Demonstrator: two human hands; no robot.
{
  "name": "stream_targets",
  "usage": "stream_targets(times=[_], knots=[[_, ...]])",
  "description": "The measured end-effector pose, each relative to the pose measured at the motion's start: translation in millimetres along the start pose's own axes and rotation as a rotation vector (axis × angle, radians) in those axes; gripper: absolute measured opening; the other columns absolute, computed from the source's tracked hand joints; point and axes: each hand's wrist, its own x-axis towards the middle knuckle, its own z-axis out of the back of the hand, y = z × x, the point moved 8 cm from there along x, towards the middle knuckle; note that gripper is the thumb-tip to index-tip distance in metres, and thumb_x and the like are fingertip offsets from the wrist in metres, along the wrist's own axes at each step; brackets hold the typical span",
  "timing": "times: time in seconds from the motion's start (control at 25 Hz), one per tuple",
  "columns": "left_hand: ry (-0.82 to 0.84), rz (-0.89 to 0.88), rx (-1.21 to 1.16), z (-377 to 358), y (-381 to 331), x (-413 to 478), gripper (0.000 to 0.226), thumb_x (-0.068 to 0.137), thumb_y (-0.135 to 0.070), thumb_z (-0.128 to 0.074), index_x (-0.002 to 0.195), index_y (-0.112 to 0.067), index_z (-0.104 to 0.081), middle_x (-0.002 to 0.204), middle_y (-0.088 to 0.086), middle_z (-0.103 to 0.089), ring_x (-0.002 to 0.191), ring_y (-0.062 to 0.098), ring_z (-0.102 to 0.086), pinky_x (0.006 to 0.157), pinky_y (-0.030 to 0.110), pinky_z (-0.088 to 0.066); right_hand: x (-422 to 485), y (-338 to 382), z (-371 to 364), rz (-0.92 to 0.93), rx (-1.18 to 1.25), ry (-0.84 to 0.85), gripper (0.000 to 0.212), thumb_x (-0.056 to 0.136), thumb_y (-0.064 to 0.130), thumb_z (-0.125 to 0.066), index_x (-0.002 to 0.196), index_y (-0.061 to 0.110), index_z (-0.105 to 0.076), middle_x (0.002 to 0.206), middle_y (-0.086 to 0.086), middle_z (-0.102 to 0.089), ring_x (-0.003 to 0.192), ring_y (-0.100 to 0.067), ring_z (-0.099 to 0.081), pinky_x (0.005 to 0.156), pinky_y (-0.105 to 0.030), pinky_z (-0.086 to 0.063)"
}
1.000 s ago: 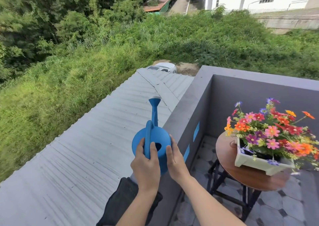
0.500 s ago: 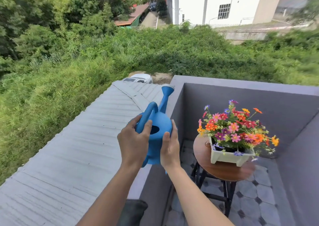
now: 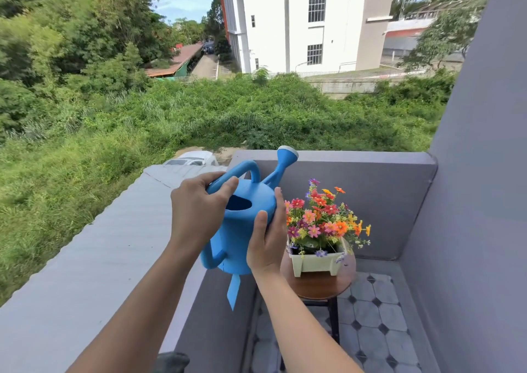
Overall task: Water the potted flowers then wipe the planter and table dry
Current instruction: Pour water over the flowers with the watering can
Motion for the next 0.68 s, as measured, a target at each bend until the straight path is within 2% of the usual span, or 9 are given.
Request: stream_targets(times=[0.12, 0.2, 0.32, 0.4, 0.52, 0.68], knots=[[0.025, -0.013, 0.08, -6, -10, 1, 0.009, 0.083, -0.03, -0.068, 0.086, -0.025, -0.075, 0.064, -0.007, -0.071, 0.053, -0.002, -0.055, 0.049, 0.007, -0.038, -7, 0, 10, -0.017, -0.052, -0.027, 0.084, 0.088, 0.069, -0.014, 0.146, 0.009, -0.03, 0.152, 0.002, -0.032, 0.141, -0.01, -0.029, 0.113, -0.033, -0.031], [0.044, -0.004, 0.149, -9, -15, 5, 0.012, 0.082, -0.031, -0.069, 0.087, -0.022, -0.075, 0.065, 0.004, -0.068, 0.05, 0.006, -0.049, 0.043, 0.01, -0.035, -8, 4, 13, 0.043, -0.123, -0.006, 0.081, 0.091, 0.064, -0.015, 0.146, 0.005, -0.027, 0.153, -0.002, -0.029, 0.141, -0.011, -0.026, 0.115, -0.031, -0.028], [0.092, 0.013, 0.184, -13, -20, 10, 0.011, 0.082, -0.029, -0.07, 0.085, -0.019, -0.074, 0.054, 0.002, -0.055, 0.037, 0.005, -0.042, 0.04, 0.014, -0.031, -8, 12, 15, 0.157, -0.174, 0.034, 0.07, 0.096, 0.054, -0.02, 0.144, 0.004, -0.026, 0.154, -0.013, -0.028, 0.143, -0.02, -0.025, 0.116, -0.025, -0.022], [0.111, 0.035, 0.165, -15, -19, 12, 0.014, 0.082, -0.027, -0.07, 0.085, -0.015, -0.075, 0.05, 0.0, -0.048, 0.033, 0.005, -0.039, 0.045, 0.023, -0.031, -8, 14, 17, 0.196, -0.198, 0.05, 0.064, 0.097, 0.051, -0.022, 0.141, 0.005, -0.029, 0.153, -0.019, -0.03, 0.144, -0.026, -0.025, 0.117, -0.029, -0.023], [0.128, 0.05, 0.146, -18, -17, 13, 0.016, 0.081, -0.026, -0.071, 0.086, -0.011, -0.076, 0.053, 0.002, -0.047, 0.041, 0.011, -0.035, 0.049, 0.025, -0.031, -10, 21, 20, 0.289, -0.236, 0.085, 0.057, 0.097, 0.047, -0.024, 0.138, 0.008, -0.032, 0.151, -0.021, -0.031, 0.145, -0.028, -0.022, 0.117, -0.037, -0.024], [0.168, 0.038, 0.157, -21, -21, 14, 0.018, 0.08, -0.028, -0.072, 0.084, -0.011, -0.077, 0.059, 0.007, -0.047, 0.046, 0.017, -0.032, 0.053, 0.026, -0.032, -9, 28, 28, 0.466, -0.37, 0.143, 0.057, 0.098, 0.045, -0.025, 0.138, 0.006, -0.033, 0.15, -0.021, -0.033, 0.144, -0.029, -0.022, 0.118, -0.038, -0.023]])
